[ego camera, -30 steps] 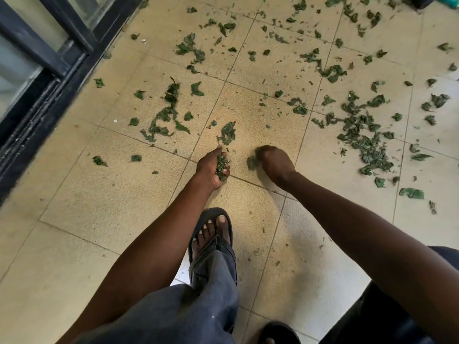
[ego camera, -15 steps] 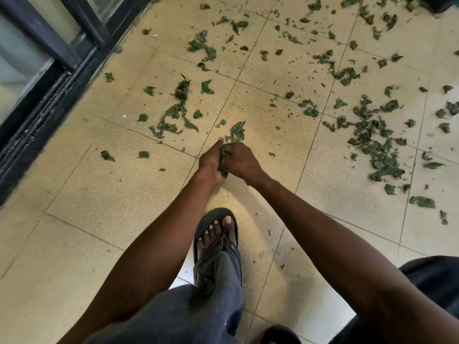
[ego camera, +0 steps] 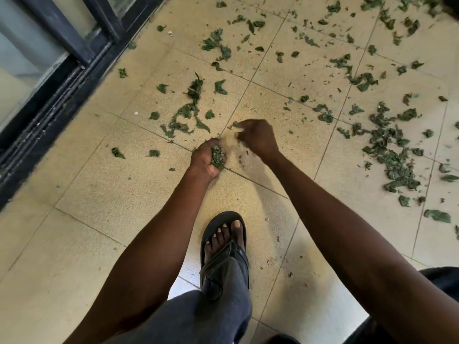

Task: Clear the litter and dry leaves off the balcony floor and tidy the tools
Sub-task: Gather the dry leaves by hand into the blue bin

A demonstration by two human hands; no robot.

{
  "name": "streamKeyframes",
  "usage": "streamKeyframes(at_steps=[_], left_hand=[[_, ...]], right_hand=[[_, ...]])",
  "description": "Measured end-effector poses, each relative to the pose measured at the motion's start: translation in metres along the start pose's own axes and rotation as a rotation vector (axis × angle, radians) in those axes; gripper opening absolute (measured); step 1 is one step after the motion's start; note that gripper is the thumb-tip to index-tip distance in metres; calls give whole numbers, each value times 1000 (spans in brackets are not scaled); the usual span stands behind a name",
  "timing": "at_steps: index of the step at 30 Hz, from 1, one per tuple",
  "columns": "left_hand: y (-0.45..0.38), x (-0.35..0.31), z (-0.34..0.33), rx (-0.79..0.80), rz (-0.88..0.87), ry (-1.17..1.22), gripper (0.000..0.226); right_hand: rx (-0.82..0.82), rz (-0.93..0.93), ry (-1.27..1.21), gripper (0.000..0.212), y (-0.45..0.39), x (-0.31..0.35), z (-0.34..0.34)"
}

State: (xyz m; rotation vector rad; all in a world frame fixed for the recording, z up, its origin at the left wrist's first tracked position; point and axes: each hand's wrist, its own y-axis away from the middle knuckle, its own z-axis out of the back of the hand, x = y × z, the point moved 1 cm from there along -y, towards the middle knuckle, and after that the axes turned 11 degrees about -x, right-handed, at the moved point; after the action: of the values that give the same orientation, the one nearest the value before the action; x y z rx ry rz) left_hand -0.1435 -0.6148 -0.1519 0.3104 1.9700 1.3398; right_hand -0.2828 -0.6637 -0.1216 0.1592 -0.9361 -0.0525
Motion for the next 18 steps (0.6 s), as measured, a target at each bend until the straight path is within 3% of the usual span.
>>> streamKeyframes(at_steps=[2,4,7,12,18], left_hand=[[-2,-4,2,2,1,10,17],[-2,-6,3,11,5,20,16],[-2,-7,6,1,9,35,14],[-5,-6,14,-49,-3,65,10],[-3,4,16,-48,32,1,12]], right_hand=[[-4,39,172,55,-15,-11,4],[165,131,314,68,-22,-24,-6],[353,311,479,66,-11,-39,-24],[457,748,626,48,28,-63,-30],[331,865,776,41,57,-88,-2]])
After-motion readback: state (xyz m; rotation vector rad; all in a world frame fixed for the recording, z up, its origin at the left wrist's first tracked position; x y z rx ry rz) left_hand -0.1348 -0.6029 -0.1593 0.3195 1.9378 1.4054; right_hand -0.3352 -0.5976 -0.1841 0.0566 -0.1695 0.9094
